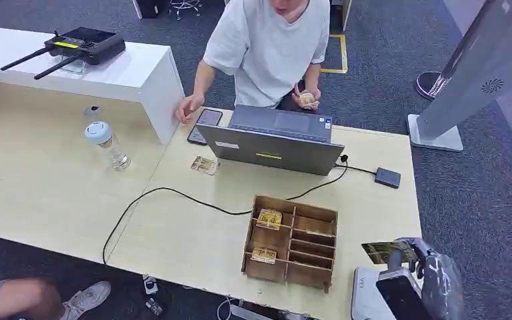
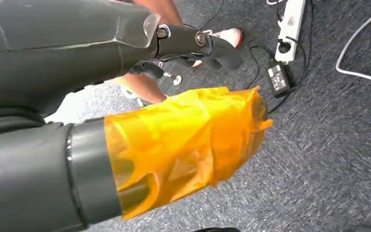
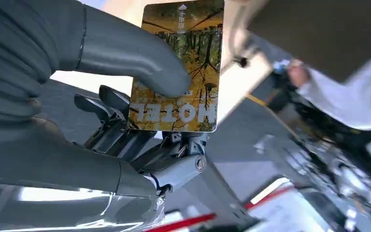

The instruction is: Pass the card to the sensor for recognition and then transmit it.

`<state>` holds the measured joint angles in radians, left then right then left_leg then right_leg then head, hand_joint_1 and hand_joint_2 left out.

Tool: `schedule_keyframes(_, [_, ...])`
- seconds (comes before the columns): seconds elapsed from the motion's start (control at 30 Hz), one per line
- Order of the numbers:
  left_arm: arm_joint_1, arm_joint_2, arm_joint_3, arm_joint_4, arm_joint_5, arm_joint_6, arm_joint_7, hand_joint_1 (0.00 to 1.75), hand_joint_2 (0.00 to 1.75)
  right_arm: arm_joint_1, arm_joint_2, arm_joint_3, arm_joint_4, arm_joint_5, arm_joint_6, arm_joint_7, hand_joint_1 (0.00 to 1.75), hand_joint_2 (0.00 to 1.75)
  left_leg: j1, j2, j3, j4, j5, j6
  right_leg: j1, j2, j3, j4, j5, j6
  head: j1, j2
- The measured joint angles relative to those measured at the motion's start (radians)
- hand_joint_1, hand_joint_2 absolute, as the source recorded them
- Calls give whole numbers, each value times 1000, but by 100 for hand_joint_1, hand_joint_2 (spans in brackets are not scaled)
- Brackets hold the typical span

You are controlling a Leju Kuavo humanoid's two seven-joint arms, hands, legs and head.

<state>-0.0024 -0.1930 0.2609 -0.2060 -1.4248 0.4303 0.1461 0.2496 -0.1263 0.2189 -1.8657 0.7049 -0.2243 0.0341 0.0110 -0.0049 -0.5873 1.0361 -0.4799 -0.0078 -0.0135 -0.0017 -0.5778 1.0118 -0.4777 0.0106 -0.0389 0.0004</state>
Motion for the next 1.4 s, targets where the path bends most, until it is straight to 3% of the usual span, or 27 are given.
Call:
schedule_keyframes(0.17, [0,0,0,0,-21,-2,-3,0,0,-48,10,36,-42,22,-10,-96,175,175,0,0,0,0,0,0,0,0,0,0,0,0,0,0])
schedule_keyframes(0.27, [-1,0,-2,0,-33,-4,-6,0,0,-93,23,53,-46,31,-12,-117,175,175,0,0,1,0,0,0,0,0,0,0,0,0,0,0])
schedule_keyframes(0.7, [-1,0,-5,0,-54,-6,-11,0,0,-156,43,84,-45,40,-12,-133,175,175,0,0,0,0,0,0,0,0,0,0,0,0,0,0])
schedule_keyframes(1.0, [-13,0,-41,0,-122,-61,11,0,0,-340,66,122,40,84,17,-132,175,175,0,0,0,0,3,1,0,0,0,0,3,1,0,0])
schedule_keyframes(1.4, [-41,2,-132,0,-143,-112,12,0,0,-595,125,158,264,122,78,-65,175,175,0,0,0,0,3,2,0,0,0,1,4,0,0,0])
